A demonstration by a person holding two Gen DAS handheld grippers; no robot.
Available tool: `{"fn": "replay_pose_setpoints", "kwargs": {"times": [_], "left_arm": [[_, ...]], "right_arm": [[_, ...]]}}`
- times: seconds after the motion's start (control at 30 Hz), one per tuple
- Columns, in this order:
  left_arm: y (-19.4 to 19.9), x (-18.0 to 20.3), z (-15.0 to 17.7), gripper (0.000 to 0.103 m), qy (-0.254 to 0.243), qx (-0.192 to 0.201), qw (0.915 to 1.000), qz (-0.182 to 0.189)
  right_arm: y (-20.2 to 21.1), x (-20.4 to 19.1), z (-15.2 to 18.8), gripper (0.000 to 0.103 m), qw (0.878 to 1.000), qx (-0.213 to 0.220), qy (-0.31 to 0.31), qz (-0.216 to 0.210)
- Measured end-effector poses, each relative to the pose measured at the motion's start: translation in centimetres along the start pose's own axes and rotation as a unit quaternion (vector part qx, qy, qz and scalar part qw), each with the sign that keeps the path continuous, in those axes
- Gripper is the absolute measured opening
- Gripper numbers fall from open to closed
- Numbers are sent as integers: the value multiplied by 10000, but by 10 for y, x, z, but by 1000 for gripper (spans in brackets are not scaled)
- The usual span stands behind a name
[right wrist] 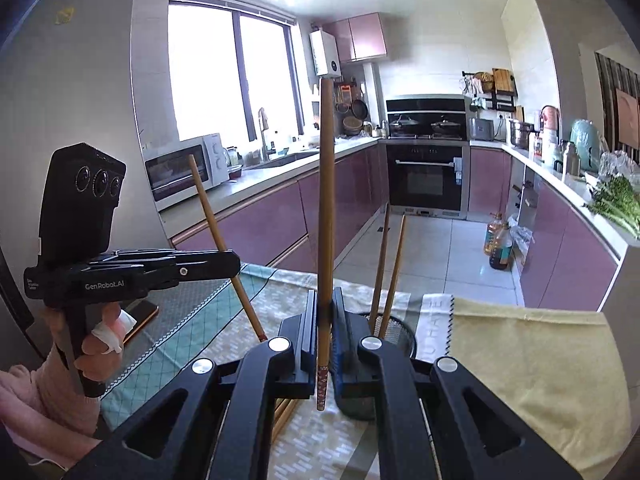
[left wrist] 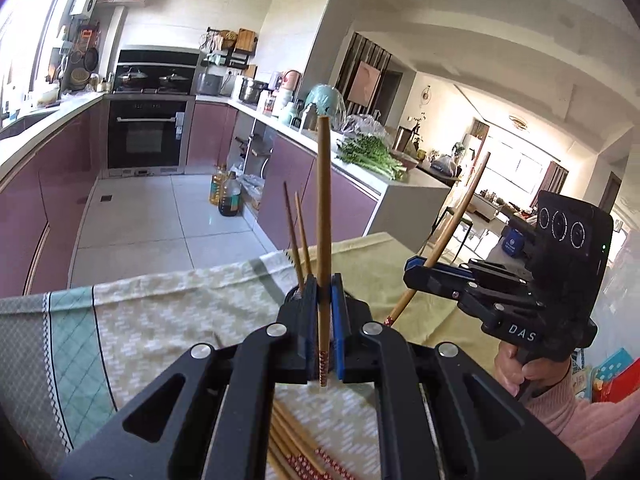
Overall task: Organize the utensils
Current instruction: 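Carry the left tool's chopstick upright into the holder while the right tool inserts its own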
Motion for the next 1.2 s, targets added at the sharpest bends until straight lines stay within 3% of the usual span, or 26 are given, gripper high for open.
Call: {"fn": "replay_pose_setpoints", "kwargs": {"times": [0.33, 0.53, 0.77, 1.2], "left_arm": [[-17, 18, -34, 7, -231, 270, 9994, -33], [-41, 18, -24, 7, -396, -25, 9988, -276], [-68, 10, 0, 8, -608, -582, 9953, -470], [-98, -10, 13, 7, -422, -1154, 9913, -470]], "right_arm": [[-1, 11, -20, 6, 9993, 203, 137, 296], [-20, 18, -13, 6, 9991, -10, 128, 394], [-48, 28, 7, 6, 9981, -541, -47, 305], [-81, 37, 37, 6, 9899, -1348, -433, 40]]}}
Point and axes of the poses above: each gripper's, at about its wrist camera, not at the fingertips, and y roughly against the way its jaws point, x to its right, z to its underside, the point moved 6 cm from there along -y, roughly the way its jaws point, and after that the axes turned 10 degrees about y, right-handed, at the moved point
